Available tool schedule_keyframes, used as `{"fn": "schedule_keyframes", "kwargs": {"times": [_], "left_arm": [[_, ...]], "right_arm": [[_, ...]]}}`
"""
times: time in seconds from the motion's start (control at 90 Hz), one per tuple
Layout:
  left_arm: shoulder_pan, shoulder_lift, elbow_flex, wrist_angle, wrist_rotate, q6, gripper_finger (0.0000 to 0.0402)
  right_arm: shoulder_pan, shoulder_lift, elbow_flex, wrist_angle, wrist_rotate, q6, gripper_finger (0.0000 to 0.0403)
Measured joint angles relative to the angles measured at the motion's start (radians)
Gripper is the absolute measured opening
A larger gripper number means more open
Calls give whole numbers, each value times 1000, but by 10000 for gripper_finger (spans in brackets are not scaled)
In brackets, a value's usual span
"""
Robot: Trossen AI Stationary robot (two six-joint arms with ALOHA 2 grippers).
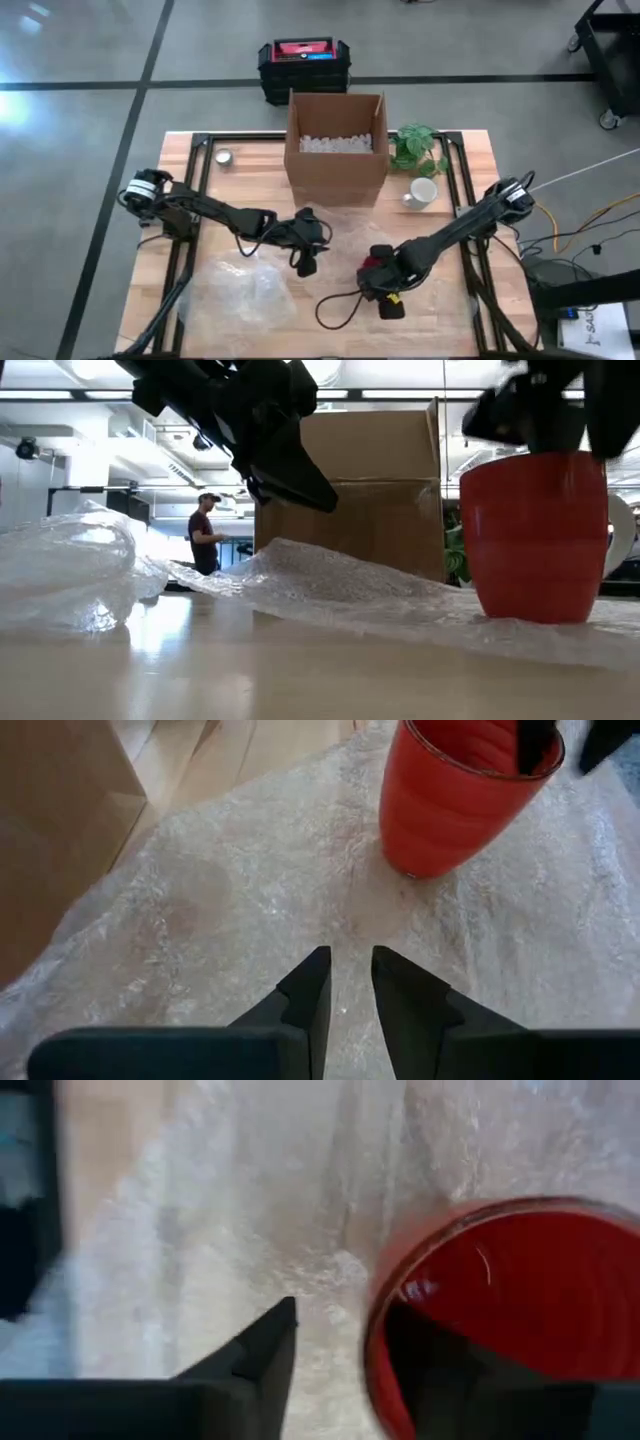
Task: Wrap mug
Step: Wrap the orange mug with the right transparent bubble wrap
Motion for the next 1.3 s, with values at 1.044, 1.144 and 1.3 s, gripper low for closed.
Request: {"fn": "schedule_keyframes", "kwargs": {"times": [1.044, 1.144, 1.3], "left_arm": [[-5, 0, 0, 18, 0, -5, 62], [-5, 0, 0, 23, 0, -12, 62], [-5, 0, 0, 29, 0, -18, 68]], "right_arm": [[591, 169, -223, 140, 15, 622, 89], [576, 138, -210, 119, 32, 573, 18], [568, 31, -172, 31, 107, 569, 8]]}}
